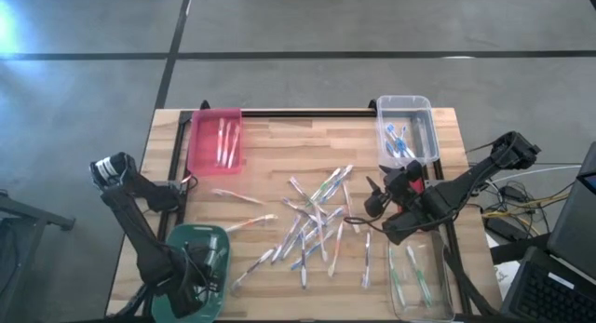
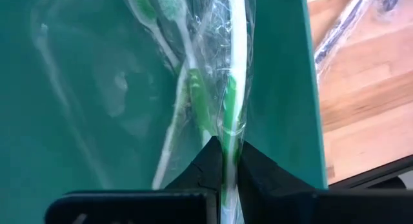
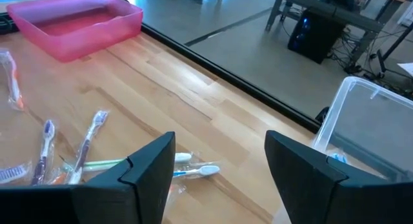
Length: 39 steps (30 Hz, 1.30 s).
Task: Pick & Place Toothbrushes
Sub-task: Put the green toothbrush into the green bin
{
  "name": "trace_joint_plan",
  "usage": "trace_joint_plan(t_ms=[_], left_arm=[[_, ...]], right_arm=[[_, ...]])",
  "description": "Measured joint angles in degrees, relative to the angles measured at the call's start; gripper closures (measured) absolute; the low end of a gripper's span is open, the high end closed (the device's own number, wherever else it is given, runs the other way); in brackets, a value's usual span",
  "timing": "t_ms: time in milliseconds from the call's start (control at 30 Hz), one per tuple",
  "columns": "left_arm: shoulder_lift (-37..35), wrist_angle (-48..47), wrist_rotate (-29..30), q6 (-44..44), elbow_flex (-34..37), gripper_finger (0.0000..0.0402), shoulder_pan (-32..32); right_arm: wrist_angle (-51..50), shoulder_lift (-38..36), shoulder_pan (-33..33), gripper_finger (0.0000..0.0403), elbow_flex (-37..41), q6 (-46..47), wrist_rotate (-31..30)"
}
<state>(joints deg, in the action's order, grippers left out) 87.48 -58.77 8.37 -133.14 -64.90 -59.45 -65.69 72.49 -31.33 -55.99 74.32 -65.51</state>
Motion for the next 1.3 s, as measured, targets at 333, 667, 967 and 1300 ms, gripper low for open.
trace_joint_plan(t_ms=[333, 667, 967, 1300], left_arm=[[0.0, 2.7, -1.9, 0.1, 3.0, 0.0371, 0.1], [0.0, 2.9, -2.5, 0.8, 4.0, 0.0365, 0.1], [-0.1, 3.8, -2.5, 1.5, 4.1, 0.0328, 0.3], [-2.9, 4.3, -3.3, 2.5, 4.1, 0.0276, 0.5]], right_arm=[[0.3, 0.0, 0.0, 0.0149, 0.1, -0.6, 0.0], [0.6, 0.0, 0.0, 0.0165, 0.1, -1.1, 0.0], [0.7, 0.0, 0.0, 0.0183, 0.1, -1.1, 0.0], [0.7, 0.0, 0.0, 0.0165, 0.1, -1.1, 0.0]])
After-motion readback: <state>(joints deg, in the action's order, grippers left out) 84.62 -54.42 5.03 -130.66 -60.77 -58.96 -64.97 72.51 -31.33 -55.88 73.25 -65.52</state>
